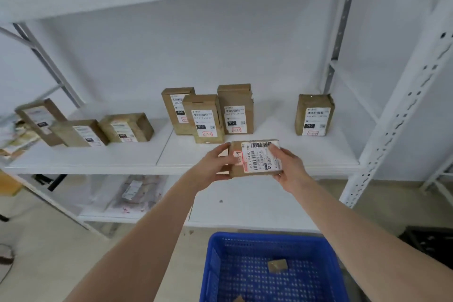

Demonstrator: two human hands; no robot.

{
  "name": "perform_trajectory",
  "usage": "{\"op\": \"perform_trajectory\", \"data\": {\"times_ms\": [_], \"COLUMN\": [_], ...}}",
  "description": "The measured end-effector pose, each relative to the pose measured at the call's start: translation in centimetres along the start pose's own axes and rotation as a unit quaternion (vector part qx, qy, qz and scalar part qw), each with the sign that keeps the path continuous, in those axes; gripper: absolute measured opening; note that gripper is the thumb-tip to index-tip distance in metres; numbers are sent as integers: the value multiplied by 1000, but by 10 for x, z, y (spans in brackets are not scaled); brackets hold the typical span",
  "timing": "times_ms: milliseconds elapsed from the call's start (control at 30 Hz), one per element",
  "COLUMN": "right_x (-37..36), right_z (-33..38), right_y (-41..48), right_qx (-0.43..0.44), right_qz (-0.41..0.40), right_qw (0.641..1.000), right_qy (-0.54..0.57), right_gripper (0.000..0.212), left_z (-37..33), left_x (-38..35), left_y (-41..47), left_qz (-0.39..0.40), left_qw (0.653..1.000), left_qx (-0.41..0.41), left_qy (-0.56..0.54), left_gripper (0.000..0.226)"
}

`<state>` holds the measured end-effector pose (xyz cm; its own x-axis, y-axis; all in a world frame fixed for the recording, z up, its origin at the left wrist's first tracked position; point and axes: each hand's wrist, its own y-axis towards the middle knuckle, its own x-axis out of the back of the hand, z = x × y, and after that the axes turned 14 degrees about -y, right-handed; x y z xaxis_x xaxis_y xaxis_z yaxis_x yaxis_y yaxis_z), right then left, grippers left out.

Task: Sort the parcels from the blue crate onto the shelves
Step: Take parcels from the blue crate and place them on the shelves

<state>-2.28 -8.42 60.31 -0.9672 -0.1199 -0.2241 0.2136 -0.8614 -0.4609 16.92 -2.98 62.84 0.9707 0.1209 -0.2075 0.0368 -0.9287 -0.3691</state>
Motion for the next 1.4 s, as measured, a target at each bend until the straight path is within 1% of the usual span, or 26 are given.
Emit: {"op": "perform_trajectory", "data": {"times_ms": [67,133,200,267,300,367,400,467,500,567,667,700,767,833,967,1033,1100,1167,1233,1300,1400], "right_x": [-2,-4,-6,-4,-3,-1,-1,-1,-2,-2,-2,-1,1,2,3,3,6,11,20,30,46], "right_z": [18,28,30,27,25,20,16,8,4,-1,-7,-7,-6,-4,7,12,15,14,8,2,-4], "right_y": [-5,-9,-12,-16,-17,-22,-24,-25,-26,-27,-27,-27,-29,-30,-31,-34,-36,-37,-37,-37,-36], "right_qx": [45,73,74,59,48,27,19,7,1,-7,-9,-9,-8,-7,8,15,14,4,-15,-37,-53], "right_qz": [-8,-5,-4,2,20,79,103,116,116,125,136,133,115,94,109,120,111,90,71,57,47], "right_qw": [999,997,996,996,996,989,987,991,993,990,986,987,993,995,994,992,992,993,993,991,988], "right_qy": [-28,-37,-45,-62,-78,-121,-124,-62,-11,68,97,87,32,-18,-24,-45,-62,-80,-97,-115,-138], "right_gripper": [23,27,31,32,33,35,35,33,32,32,26,23,18,20,32,30,27,24,21,19,17], "left_z": [-7,-10,-14,-19,-22,-26,-28,-29,-28,-23,-16,-16,-19,-25,-38,-43,-43,-37,-24,-10,4], "left_x": [-6,-11,-15,-17,-17,-16,-16,-13,-13,-13,-20,-22,-24,-26,-31,-33,-38,-45,-54,-62,-75], "left_y": [-8,-13,-14,-13,-11,-7,-6,-6,-8,-12,-17,-17,-18,-20,-24,-24,-25,-26,-25,-23,-16], "left_qz": [7,13,2,-32,-52,-89,-102,-113,-109,-68,0,4,-2,0,6,7,1,-6,-3,1,0], "left_qw": [1000,1000,999,997,996,991,988,986,986,991,997,998,998,997,995,993,992,990,987,986,985], "left_qx": [0,-18,-40,-63,-74,-98,-108,-108,-98,-73,-51,-55,-67,-77,-100,-111,-117,-105,-75,-49,-36], "left_qy": [10,15,22,17,4,-20,-30,-61,-84,-93,-52,-40,-15,2,22,37,58,98,142,158,168], "left_gripper": [40,23,17,21,25,33,37,42,42,39,34,34,36,38,32,32,33,36,46,52,54]}}
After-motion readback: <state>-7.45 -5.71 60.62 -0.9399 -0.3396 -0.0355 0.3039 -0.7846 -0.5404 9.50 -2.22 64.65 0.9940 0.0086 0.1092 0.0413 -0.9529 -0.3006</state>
